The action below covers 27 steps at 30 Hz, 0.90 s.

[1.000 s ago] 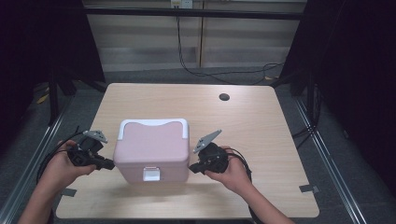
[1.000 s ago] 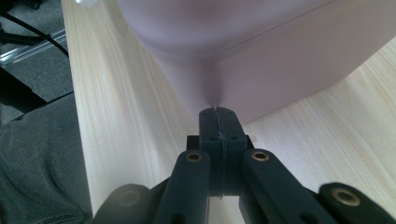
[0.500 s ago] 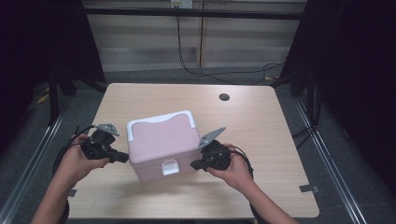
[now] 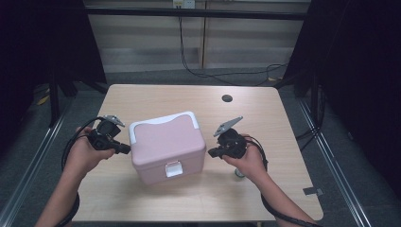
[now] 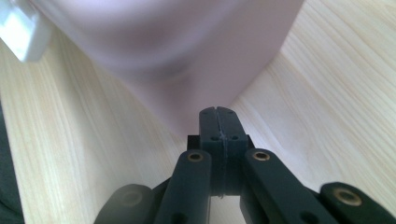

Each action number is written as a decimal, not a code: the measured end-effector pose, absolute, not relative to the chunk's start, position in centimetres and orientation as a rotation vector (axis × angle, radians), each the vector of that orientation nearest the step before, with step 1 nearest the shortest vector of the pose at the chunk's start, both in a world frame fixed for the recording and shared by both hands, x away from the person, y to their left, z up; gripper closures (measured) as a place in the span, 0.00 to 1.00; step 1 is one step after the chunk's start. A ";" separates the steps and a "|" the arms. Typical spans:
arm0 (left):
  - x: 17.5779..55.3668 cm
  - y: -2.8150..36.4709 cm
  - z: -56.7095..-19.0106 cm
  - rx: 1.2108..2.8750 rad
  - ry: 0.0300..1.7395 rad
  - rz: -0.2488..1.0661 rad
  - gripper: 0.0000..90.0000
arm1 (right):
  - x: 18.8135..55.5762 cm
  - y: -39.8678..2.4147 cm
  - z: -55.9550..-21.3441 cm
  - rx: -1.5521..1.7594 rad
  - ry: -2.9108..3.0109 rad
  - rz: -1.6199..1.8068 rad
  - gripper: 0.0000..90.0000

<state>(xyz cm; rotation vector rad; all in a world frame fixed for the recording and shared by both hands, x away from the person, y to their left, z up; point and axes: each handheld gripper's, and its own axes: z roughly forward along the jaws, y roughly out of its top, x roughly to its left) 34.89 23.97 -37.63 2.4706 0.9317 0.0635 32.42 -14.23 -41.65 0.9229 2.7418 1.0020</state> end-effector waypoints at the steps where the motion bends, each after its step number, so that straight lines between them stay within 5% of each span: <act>1: 34.9 23.8 -37.7 2.463 0.940 0.055 1.00 | 32.5 -14.0 -41.6 0.909 2.745 1.000 1.00; 27: 39.2 18.4 -37.1 2.471 0.934 0.010 1.00 | 34.6 -17.2 -41.0 1.036 2.670 0.905 1.00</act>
